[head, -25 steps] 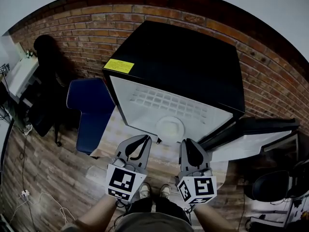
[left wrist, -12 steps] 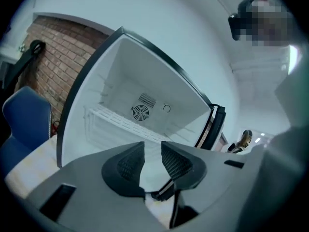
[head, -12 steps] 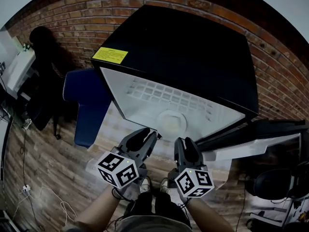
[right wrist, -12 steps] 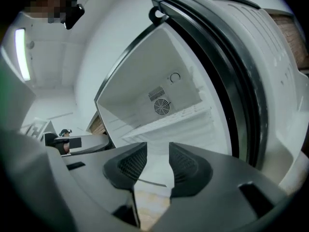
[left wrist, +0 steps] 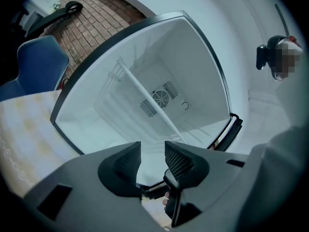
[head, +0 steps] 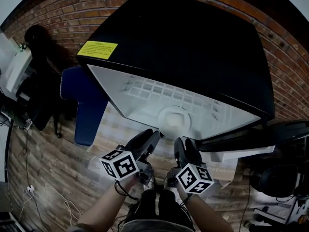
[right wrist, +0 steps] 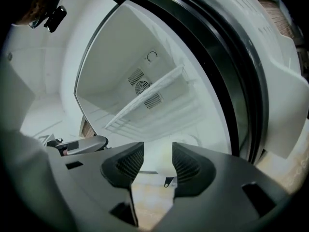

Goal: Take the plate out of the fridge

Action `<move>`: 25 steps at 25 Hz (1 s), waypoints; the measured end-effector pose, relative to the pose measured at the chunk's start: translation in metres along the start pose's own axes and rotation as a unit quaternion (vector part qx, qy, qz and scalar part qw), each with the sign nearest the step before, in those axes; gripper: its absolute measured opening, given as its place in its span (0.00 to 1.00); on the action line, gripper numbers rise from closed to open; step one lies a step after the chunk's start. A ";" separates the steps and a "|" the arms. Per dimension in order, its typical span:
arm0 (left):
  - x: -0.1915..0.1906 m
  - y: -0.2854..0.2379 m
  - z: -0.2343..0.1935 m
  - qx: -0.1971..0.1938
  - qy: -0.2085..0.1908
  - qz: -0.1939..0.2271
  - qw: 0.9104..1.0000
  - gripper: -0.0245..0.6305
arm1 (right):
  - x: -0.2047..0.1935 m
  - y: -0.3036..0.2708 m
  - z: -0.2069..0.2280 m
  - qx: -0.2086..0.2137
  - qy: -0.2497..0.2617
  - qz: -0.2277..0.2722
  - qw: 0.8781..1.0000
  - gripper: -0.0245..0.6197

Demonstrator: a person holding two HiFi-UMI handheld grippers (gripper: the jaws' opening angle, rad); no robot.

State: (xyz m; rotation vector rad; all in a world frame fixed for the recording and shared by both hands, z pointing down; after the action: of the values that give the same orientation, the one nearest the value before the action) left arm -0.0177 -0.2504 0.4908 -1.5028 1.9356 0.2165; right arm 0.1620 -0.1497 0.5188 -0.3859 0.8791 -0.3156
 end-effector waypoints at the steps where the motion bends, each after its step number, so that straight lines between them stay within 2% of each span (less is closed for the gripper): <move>1: -0.003 -0.003 -0.005 -0.005 0.013 -0.002 1.000 0.26 | -0.004 -0.003 0.003 -0.002 -0.011 -0.003 1.000 0.30; 4: -0.012 -0.014 -0.020 -0.021 0.050 -0.009 0.998 0.26 | -0.014 -0.011 0.013 -0.006 -0.046 -0.010 0.999 0.30; 8: -0.026 -0.024 -0.039 -0.021 0.097 -0.017 0.995 0.26 | -0.027 -0.020 0.028 -0.005 -0.099 -0.018 0.995 0.30; 13: -0.040 -0.038 -0.062 -0.025 0.158 -0.018 0.987 0.26 | -0.038 -0.034 0.045 -0.011 -0.132 -0.032 0.991 0.30; 18: -0.053 -0.052 -0.079 -0.018 0.193 -0.027 0.981 0.26 | -0.046 -0.048 0.056 0.003 -0.176 -0.041 0.984 0.27; 22: -0.063 -0.058 -0.088 -0.019 0.231 -0.028 0.972 0.26 | -0.050 -0.054 0.067 0.020 -0.225 -0.046 0.973 0.26; 25: -0.067 -0.061 -0.094 -0.014 0.248 -0.026 0.968 0.26 | -0.051 -0.058 0.070 0.032 -0.238 -0.047 0.970 0.26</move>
State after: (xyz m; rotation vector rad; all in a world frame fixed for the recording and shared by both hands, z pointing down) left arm 0.0076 -0.2646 0.6177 -1.7473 2.2752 -0.1762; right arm 0.1809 -0.1660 0.6202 -0.4212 0.3794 -0.3203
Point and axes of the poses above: the fingertips, and each gripper's own axes: y backward along the fingers, z to its right, x out of its top, the point moved 9 cm from there along y, backward along the fingers, and after that the axes turned 11 degrees about -z, right-handed, at the moved point
